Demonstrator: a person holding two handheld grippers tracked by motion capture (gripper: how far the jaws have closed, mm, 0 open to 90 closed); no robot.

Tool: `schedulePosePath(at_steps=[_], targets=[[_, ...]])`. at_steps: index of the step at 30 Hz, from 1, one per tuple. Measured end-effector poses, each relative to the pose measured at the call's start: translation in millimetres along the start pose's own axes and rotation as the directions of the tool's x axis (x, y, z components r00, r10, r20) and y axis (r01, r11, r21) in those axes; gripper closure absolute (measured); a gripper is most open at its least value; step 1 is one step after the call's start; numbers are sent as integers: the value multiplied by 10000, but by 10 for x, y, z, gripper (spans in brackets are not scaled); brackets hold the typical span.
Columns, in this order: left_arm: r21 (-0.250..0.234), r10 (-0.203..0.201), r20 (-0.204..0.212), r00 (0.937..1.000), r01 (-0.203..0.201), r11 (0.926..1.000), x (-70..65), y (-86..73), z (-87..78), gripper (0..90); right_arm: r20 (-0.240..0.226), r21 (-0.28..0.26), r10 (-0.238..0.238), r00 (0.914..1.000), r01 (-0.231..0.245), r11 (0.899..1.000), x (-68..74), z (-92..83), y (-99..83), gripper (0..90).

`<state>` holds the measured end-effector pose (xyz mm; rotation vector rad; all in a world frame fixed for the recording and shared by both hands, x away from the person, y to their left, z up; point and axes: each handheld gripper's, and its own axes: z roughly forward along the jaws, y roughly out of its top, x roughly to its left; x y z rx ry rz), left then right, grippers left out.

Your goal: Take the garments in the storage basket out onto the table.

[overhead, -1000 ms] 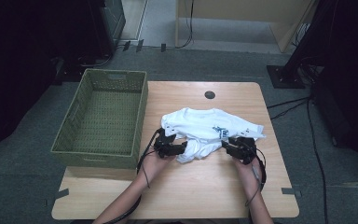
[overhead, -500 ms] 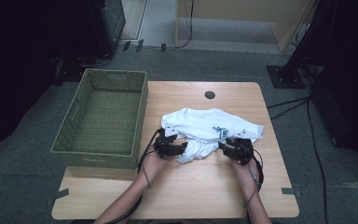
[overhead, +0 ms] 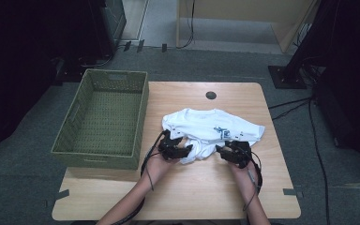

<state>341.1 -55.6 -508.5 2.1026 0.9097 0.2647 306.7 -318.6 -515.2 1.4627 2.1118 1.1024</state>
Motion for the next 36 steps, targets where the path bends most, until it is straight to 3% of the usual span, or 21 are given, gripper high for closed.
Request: schedulePosePath(at_steps=[4, 7, 12, 17, 27, 31, 33, 36], targets=[[287, -493, -15, 9988, 493, 9984, -4, -3, 59, 502, -64, 6, -89, 9999, 89, 10000, 49, 18, 12, 492], [227, -204, -147, 9997, 208, 9995, -30, -2, 77, 510, -102, 41, -118, 9999, 119, 9999, 76, 43, 16, 482], [200, -98, -139, 9999, 101, 9997, -48, 3, 112, 560, -98, 120, -155, 9998, 157, 9998, 101, 97, 12, 469], [109, 184, -107, 9998, -183, 9998, -79, 11, 133, 662, -166, 110, -303, 9994, 304, 9995, 158, 125, 23, 469], [40, 199, -86, 9998, -199, 9998, -76, -8, 160, 826, -117, 340, -669, 9977, 672, 9972, 240, 243, 20, 507], [-58, 189, -43, 9998, -189, 9998, -82, -32, 167, 860, 354, 320, -1222, 9919, 1210, 9921, 298, 253, 3, 599], [8, 157, -9, 9999, -157, 9999, -82, -27, 163, 866, 280, 325, -1242, 9919, 1233, 9918, 317, 249, 0, 658], [101, -289, 246, 9993, 287, 9995, -49, -13, 148, 871, 163, 335, -1205, 9926, 1199, 9922, 323, 243, -1, 802]])
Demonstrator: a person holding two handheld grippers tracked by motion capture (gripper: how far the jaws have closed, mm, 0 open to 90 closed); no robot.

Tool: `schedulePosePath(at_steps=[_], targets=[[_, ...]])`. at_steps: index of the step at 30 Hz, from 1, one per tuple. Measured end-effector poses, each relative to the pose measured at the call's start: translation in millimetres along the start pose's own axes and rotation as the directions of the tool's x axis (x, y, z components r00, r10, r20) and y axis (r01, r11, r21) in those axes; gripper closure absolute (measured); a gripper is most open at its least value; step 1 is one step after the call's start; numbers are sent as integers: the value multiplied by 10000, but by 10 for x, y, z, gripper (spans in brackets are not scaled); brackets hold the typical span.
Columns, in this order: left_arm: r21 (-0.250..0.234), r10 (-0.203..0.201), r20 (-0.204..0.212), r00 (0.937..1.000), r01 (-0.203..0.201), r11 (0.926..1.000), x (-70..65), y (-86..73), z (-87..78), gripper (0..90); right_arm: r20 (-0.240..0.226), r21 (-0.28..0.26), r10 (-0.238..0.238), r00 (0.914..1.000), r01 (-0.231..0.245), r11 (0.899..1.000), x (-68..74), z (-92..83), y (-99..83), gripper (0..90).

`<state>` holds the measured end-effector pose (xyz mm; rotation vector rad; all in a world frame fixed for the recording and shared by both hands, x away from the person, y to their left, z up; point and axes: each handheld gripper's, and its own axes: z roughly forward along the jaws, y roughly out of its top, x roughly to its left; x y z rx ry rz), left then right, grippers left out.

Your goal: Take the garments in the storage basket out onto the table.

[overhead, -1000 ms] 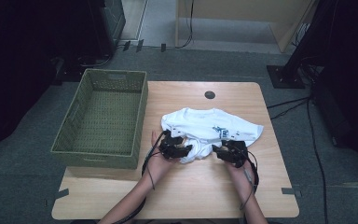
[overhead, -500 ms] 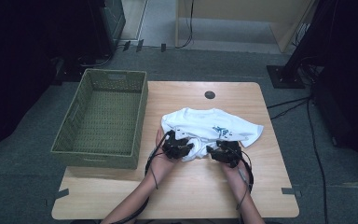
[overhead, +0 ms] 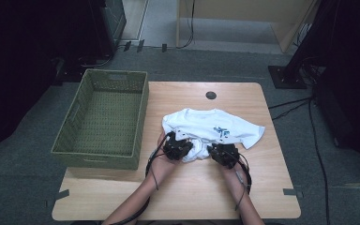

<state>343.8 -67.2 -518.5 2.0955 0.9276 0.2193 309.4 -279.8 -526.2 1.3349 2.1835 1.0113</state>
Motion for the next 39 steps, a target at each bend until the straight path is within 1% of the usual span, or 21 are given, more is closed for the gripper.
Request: schedulePosePath(at_steps=[1, 3, 5, 10, 13, 15, 17, 18, 21, 24, 26, 30, 35, 37, 39], targets=[[-17, -150, 72, 9999, 150, 9999, 14, 5, -12, 872, -86, 35, 81, 9999, -81, 10000, -11, -3, 3, 833], [-50, -317, 173, 9993, 318, 9995, 37, 13, -47, 874, -344, 196, 381, 9987, -374, 9991, -42, -21, 11, 850], [-86, -327, 211, 9992, 329, 9994, 39, 23, -100, 874, -532, 212, 620, 9967, -609, 9979, -67, -60, 12, 853], [-303, -314, 309, 9990, 323, 9990, 9, 46, -249, 874, -542, -71, 591, 9968, -595, 9982, -89, -247, 28, 854], [-362, -313, 381, 9988, 327, 9988, -16, 44, -341, 874, -571, -246, 758, 9955, -773, 9967, -95, -354, 5, 854], [-369, -262, 377, 9989, 276, 9989, -32, 29, -386, 874, -607, -312, 753, 9953, -773, 9965, -87, -407, -22, 854], [-361, -266, 360, 9990, 279, 9990, -36, 3, -421, 874, -582, -357, 710, 9958, -732, 9967, -77, -456, -43, 853], [-364, -359, 389, 9986, 374, 9986, -36, -9, -432, 874, -563, -375, 701, 9959, -723, 9967, -73, -478, -53, 853], [-314, -437, 412, 9982, 450, 9985, -39, -35, -486, 874, -524, -357, 723, 9960, -742, 9966, -76, -540, -83, 853], [-342, -305, 329, 9990, 316, 9989, -48, -57, -550, 874, -476, -445, 776, 9958, -797, 9958, -83, -607, -115, 853], [-376, -322, 262, 9991, 332, 9987, -37, -80, -591, 874, -392, -442, 806, 9960, -823, 9956, -91, -646, -140, 853], [-453, -611, 293, 9977, 624, 9970, 5, -132, -674, 874, -323, -342, 948, 9950, -959, 9948, -134, -693, -200, 853], [-500, -752, 205, 9970, 761, 9958, 52, -186, -768, 874, -219, -483, 1134, 9933, -1143, 9923, -185, -764, -226, 852], [-512, -866, 187, 9961, 875, 9948, 76, -207, -799, 874, -170, -514, 1209, 9925, -1216, 9912, -211, -785, -232, 853], [-545, -1029, 272, 9943, 1043, 9931, 96, -222, -831, 873, -157, -522, 1293, 9915, -1300, 9901, -234, -805, -237, 852]])
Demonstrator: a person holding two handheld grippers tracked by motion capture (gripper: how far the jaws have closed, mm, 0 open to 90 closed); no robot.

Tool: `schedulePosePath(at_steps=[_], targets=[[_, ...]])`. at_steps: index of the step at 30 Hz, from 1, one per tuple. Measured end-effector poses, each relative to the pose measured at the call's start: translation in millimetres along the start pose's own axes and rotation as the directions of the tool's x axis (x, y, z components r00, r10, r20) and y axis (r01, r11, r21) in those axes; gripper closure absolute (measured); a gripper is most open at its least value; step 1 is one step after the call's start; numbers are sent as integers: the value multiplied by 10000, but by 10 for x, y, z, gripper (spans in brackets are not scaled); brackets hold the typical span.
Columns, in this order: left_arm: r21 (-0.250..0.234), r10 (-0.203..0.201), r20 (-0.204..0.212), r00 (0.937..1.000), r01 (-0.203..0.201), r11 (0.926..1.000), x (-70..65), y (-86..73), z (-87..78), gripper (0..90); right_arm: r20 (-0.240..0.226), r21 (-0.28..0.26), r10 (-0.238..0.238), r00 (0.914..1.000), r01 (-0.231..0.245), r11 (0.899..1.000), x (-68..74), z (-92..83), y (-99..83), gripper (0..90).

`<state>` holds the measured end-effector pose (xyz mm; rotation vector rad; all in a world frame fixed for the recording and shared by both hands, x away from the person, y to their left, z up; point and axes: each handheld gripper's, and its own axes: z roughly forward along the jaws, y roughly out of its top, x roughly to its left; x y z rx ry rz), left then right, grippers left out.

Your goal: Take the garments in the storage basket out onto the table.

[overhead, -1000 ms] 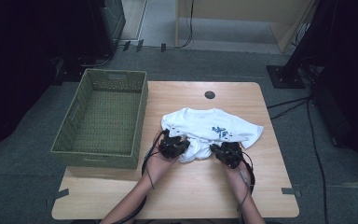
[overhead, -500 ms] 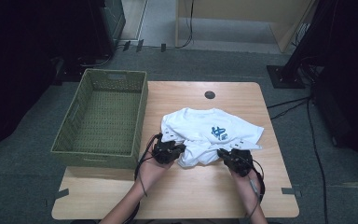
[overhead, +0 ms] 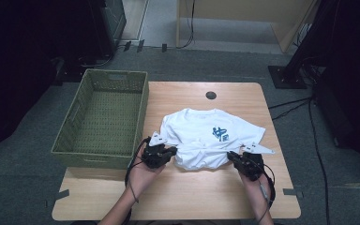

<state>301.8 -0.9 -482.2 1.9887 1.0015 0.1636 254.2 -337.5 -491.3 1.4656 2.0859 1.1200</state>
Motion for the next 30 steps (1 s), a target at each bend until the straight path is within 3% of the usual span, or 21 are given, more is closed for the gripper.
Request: schedulePosePath(at_steps=[19, 30], targets=[[121, -23, 185, 9998, 21, 9999, -182, -87, -254, 872, -137, -348, 137, 9998, -142, 9993, 17, -255, -117, 843], [290, -333, -194, 9993, 338, 9990, 1, -127, 43, 862, -41, 152, 78, 10000, -77, 9999, -12, -68, -130, 837]])
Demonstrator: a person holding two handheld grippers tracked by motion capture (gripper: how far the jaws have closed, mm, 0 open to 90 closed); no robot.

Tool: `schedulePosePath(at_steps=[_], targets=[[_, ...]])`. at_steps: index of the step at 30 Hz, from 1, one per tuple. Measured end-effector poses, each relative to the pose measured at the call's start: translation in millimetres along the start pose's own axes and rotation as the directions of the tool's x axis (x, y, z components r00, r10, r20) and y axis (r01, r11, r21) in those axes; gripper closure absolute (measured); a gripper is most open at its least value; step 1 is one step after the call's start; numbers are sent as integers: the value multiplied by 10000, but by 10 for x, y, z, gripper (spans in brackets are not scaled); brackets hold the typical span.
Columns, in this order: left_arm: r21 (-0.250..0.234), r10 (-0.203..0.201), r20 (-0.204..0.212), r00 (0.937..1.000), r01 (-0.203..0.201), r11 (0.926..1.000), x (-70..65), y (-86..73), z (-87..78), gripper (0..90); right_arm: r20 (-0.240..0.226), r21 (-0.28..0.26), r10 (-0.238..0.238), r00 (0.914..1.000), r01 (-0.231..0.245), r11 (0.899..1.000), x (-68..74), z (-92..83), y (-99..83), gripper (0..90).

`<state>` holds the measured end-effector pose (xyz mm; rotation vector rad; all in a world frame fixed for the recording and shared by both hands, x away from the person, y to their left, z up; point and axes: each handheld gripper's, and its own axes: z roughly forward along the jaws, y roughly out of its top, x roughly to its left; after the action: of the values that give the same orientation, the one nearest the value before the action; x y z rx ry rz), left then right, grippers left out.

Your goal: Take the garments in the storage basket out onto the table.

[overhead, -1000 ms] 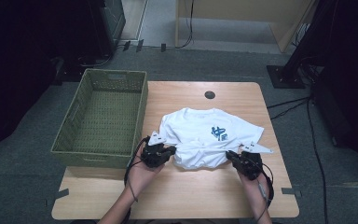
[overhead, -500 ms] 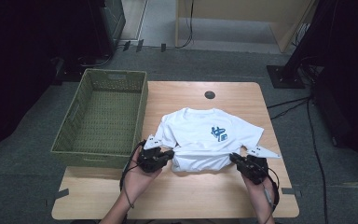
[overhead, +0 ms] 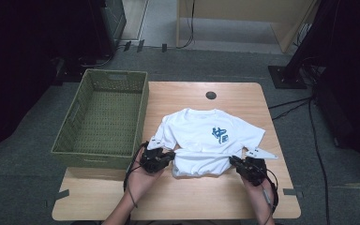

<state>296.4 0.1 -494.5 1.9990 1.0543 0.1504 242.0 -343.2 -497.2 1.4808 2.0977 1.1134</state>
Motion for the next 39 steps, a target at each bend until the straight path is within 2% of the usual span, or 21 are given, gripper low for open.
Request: schedulePosePath(at_steps=[5, 7, 10, 14, 18, 28, 34, 39], targets=[[166, -5, -121, 9999, 7, 9999, 37, 1, 89, 857, 17, 258, 3, 10000, -3, 9997, -51, 88, -7, 832], [254, -16, -171, 9999, 21, 9997, 45, -7, 110, 846, 50, 283, 21, 10000, -22, 9996, -67, 108, -10, 799], [188, -62, -260, 9996, 67, 9998, 51, -5, 113, 788, 98, 133, 122, 9999, -123, 9998, -84, 102, -9, 718], [-67, -56, -335, 9994, 53, 10000, 42, 33, 95, 674, 106, -204, 185, 9998, -183, 9996, -97, 57, 11, 680], [-230, -208, -341, 9992, 200, 9995, 43, 90, 113, 569, 116, -183, 115, 9999, -113, 9998, -116, 80, 50, 644], [-93, -384, -603, 9974, 379, 9992, 93, 190, 229, 502, 133, -17, -52, 9999, 53, 10000, -159, 209, 118, 617], [-13, -280, -786, 9965, 280, 9996, 119, 220, 302, 444, 139, 49, 42, 9999, -43, 10000, -194, 285, 124, 534], [-31, -111, -937, 9955, 109, 9999, 123, 239, 349, 390, 235, 190, -178, 9996, 174, 9997, -222, 349, 156, 450]])
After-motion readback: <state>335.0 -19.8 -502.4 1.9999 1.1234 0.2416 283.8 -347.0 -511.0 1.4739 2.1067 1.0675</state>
